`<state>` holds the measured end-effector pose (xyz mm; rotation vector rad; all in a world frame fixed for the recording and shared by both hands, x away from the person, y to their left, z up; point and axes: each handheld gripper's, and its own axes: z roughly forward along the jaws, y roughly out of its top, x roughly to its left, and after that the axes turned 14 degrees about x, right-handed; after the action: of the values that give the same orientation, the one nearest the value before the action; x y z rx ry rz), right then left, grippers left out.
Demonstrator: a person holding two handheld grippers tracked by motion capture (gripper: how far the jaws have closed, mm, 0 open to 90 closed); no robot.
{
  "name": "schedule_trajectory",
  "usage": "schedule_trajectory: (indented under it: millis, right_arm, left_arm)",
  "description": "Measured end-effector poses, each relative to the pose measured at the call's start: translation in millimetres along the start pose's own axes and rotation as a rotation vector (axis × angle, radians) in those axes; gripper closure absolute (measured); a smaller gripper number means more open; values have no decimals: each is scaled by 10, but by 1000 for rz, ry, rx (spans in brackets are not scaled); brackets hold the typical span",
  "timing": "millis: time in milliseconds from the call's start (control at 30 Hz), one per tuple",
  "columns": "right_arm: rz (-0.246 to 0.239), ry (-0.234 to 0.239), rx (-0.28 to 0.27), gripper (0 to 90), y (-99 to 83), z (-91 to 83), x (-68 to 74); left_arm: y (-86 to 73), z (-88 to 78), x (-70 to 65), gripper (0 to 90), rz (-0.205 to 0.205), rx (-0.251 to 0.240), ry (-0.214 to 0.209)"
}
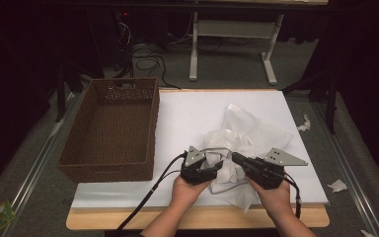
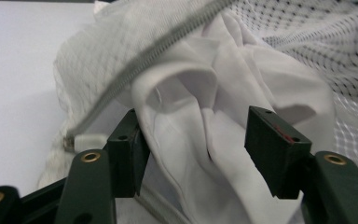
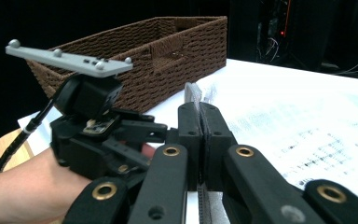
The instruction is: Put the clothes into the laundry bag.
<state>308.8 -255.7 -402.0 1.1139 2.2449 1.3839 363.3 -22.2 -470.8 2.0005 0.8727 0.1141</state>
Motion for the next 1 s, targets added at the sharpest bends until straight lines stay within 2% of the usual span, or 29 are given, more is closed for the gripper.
schedule_trajectory:
  millis: [100, 133, 200, 267, 300, 333, 433, 500, 600, 800, 900, 1000]
  right_arm:
    - [0, 0, 0, 893, 0, 2, 0]
    - [0, 0, 0, 893, 0, 4, 0]
    - [-2, 2, -4, 893, 0, 14, -2]
    - [-1, 1, -2, 893, 1, 16, 4]
    - [1, 0, -2, 893, 2, 14, 7]
    - [2, -1, -2, 893, 1, 12, 10]
    - [1, -2, 0, 893, -1, 2, 4]
    - [2, 1, 1, 893, -6, 1, -2]
    - [0, 1, -1, 893, -11, 3, -5]
    - [-6, 7, -1, 893, -8, 27, 15]
    - [-5, 6, -2, 894, -7, 27, 15]
    - [-2, 9, -11, 894, -4, 9, 15]
  left_arm:
    - [-47, 6, -67, 444, 31, 39, -40]
    - [-49, 22, -88, 449, 43, 63, -48]
    - [-54, 63, -135, 487, 67, 82, -58]
    - [-49, 140, -202, 517, 100, 141, -63]
    - [-50, 172, -234, 603, 119, 160, -56]
    - [-48, 193, -257, 646, 130, 177, -54]
    - [-39, 235, -329, 825, 183, 196, -33]
    - [-9, 223, -337, 856, 184, 173, -21]
    - [98, 144, -287, 862, 150, 93, 3]
    - [346, -41, -275, 865, 135, -49, 24]
    - [361, 4, -319, 865, 144, -55, 29]
    - [341, 142, -335, 864, 128, -43, 29]
